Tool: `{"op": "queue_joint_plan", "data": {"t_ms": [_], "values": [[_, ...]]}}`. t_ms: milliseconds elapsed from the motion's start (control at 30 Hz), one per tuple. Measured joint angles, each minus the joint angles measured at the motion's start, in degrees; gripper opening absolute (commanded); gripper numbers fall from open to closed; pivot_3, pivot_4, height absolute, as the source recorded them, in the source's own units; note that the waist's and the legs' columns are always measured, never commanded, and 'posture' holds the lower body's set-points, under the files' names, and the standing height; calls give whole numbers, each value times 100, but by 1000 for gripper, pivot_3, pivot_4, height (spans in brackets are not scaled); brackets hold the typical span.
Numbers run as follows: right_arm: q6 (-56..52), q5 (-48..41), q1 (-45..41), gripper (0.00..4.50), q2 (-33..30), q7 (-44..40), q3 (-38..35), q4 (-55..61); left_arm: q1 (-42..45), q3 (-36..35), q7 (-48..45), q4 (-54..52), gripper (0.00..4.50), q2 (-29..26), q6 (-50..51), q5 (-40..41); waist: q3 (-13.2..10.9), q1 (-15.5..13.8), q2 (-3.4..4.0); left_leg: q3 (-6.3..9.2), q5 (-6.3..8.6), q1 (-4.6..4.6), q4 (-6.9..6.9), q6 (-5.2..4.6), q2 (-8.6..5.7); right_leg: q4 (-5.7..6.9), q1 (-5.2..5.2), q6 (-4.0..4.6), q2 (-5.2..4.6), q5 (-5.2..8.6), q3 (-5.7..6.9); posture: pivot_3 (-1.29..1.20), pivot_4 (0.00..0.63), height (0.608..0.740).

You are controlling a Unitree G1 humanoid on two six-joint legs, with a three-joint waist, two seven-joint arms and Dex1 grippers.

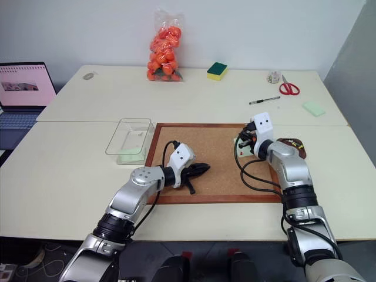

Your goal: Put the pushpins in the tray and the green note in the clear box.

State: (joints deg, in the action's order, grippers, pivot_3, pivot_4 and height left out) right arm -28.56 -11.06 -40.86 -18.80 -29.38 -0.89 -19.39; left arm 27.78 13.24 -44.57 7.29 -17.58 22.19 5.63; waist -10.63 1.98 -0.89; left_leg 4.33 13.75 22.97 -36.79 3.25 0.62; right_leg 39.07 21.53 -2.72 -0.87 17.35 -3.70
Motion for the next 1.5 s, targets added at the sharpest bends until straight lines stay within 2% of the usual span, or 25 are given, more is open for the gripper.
{"op": "queue_joint_plan", "data": {"t_ms": [233, 467, 633, 800, 867, 900, 1133, 1167, 1233, 1400, 1467, 1500], "values": [[-64, -147, 382, 13, -225, 93, -248, 851, -5, 35, -3, -20, 0, 15, 4, 12, 0, -11, 0, 1, 0, 3, 0, 0, -3, -2, 0, 0, -4, 0, 1, 0, 150, 740], [-493, -129, 1306, 13, -1041, 479, -976, 1817, -73, 47, -9, -78, 0, -6, 12, 67, 0, -25, 0, 0, 0, 2, 0, 0, -10, -5, -5, 0, -12, 0, 0, 0, 150, 740], [-796, 62, 1476, 13, -1369, 720, -1139, 1572, -78, 79, -59, -76, 0, 5, -2, 71, 1, 5, 1, -7, 0, -5, 0, -1, -8, -3, -7, -1, -9, 0, -5, 0, 150, 740], [-791, 114, 1219, 13, -1379, 724, -1068, 946, -35, 103, -107, -25, 0, 33, -17, 71, 1, 1, 1, -8, 0, -4, -1, -1, -8, -3, -7, -1, -8, 0, -6, 0, 150, 740], [-753, 155, 1068, 521, -1393, 693, -1012, 714, -31, 105, -107, -18, 0, 53, -19, 71, 1, -7, 1, -7, 0, -3, -2, -1, -9, -3, -7, -1, -8, 0, -6, 0, 150, 740], [-736, 159, 1044, 565, -1395, 687, -996, 661, -31, 105, -107, -17, 0, 58, -19, 70, 1, -9, 1, -7, 0, -3, -1, -1, -8, -3, -7, -1, -8, 0, -5, 0, 150, 740], [-661, 203, 1012, 2048, -1425, 601, -907, 362, -38, 106, -103, -20, 0, 84, -19, 69, 1, -10, 1, -7, 0, -2, -1, -1, -9, -4, -6, -1, -9, 0, -5, 0, 150, 740], [-661, 200, 1013, 2143, -1430, 591, -910, 361, -39, 106, -103, -20, 0, 83, -19, 69, 1, -10, 1, -7, 0, -2, 0, -1, -9, -4, -6, -1, -9, 0, -5, 0, 150, 740], [-664, 186, 1013, 2669, -1442, 575, -926, 364, -39, 106, -103, -20, 0, 83, -20, 69, 1, -11, 1, -7, 0, -2, -1, -1, -8, -4, -7, -1, -9, 0, -5, 0, 150, 740], [-697, 59, 1034, 3881, -1475, 578, -1125, 811, -38, 106, -106, -19, 0, 83, -26, 68, 1, -13, 1, -5, 0, -1, -1, -1, -9, -4, -7, -1, -9, 0, -4, 0, 150, 740], [-711, -20, 1110, 4215, -1508, 573, -1226, 1115, -37, 107, -109, -17, 0, 82, -28, 68, 1, -13, 1, -5, 0, -1, -1, -1, -8, -5, -7, -1, -9, 0, -4, 0, 150, 740], [-719, -110, 1207, 4215, -1489, 559, -1282, 1327, -37, 107, -110, -15, 0, 82, -31, 68, 1, -14, 1, -4, 0, -1, 0, -1, -8, -5, -7, -1, -9, 0, -4, 0, 150, 740]]}}
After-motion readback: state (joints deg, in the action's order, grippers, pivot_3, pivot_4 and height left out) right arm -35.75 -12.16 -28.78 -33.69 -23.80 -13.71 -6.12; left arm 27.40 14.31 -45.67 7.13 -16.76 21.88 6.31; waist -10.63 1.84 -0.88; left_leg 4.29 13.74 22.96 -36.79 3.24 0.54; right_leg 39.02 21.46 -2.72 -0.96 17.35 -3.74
